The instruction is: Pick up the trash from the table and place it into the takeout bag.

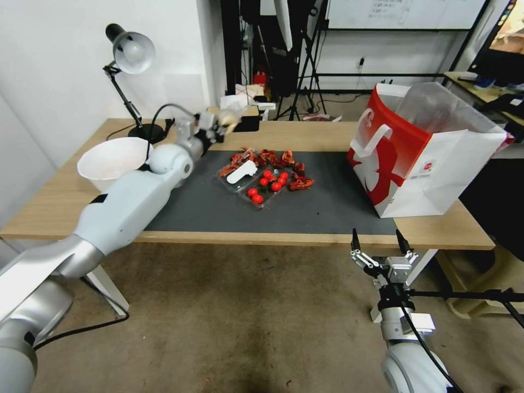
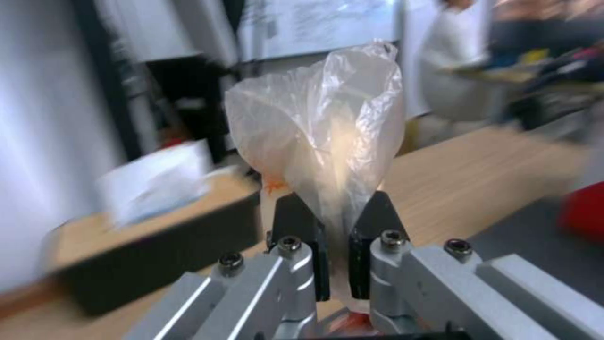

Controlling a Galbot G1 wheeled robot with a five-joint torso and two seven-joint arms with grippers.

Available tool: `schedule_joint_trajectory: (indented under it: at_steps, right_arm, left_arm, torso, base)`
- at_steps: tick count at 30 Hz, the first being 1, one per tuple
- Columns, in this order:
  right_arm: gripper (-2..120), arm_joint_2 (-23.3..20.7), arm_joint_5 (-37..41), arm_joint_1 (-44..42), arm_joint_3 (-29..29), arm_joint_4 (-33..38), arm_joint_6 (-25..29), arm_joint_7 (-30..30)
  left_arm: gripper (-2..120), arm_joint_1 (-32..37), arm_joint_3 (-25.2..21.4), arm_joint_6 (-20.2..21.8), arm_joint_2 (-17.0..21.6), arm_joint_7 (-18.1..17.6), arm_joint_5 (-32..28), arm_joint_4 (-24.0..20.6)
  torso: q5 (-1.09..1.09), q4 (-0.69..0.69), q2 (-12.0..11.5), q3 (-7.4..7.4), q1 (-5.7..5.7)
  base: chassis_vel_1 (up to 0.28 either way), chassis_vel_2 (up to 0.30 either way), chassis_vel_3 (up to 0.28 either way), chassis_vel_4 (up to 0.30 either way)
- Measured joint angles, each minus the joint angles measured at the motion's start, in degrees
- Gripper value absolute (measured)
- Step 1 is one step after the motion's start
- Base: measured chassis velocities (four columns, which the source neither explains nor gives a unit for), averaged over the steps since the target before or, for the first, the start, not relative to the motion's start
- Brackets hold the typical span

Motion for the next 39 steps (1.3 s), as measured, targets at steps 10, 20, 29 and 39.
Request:
schedule_joint_trajectory:
  at_steps: [10, 20, 29, 39]
  right_arm:
    - [100, 0.05, 0.0, -0.25, 0.5, -0.15, 0.08, 0.13]
    - [100, 0.58, -0.06, -0.14, 0.5, -0.36, 0.09, 0.16]
    - [100, 1.09, -0.07, -0.42, 0.85, -0.02, 0.14, 0.24]
    - [100, 1.76, -0.09, -0.53, 0.97, -0.03, 0.4, 0.28]
  left_arm:
    - [4, -6.81, 6.29, 0.18, -4.7, 1.24, -7.4, -6.17]
    - [4, -14.85, 12.28, 0.6, -14.18, 0.18, -10.2, -4.72]
    - [3, -17.67, 15.43, 0.98, -24.09, -0.03, -10.61, -1.28]
    - [3, -17.85, 17.66, 1.28, -29.47, -0.22, -10.11, 1.05]
  torso:
    - [-0.01, 0.02, 0.0, 0.0, 0.0]
    - [0.0, 0.02, 0.0, 0.0, 0.0]
    - [0.0, 0.01, 0.0, 0.0, 0.0]
    - [-0.01, 0.02, 0.0, 0.0, 0.01]
  base:
    - [0.0, 0.0, 0.0, 0.0]
    - [0.0, 0.0, 0.0, 0.0]
    - [0.0, 0.0, 0.0, 0.0]
    - [0.0, 0.0, 0.0, 0.0]
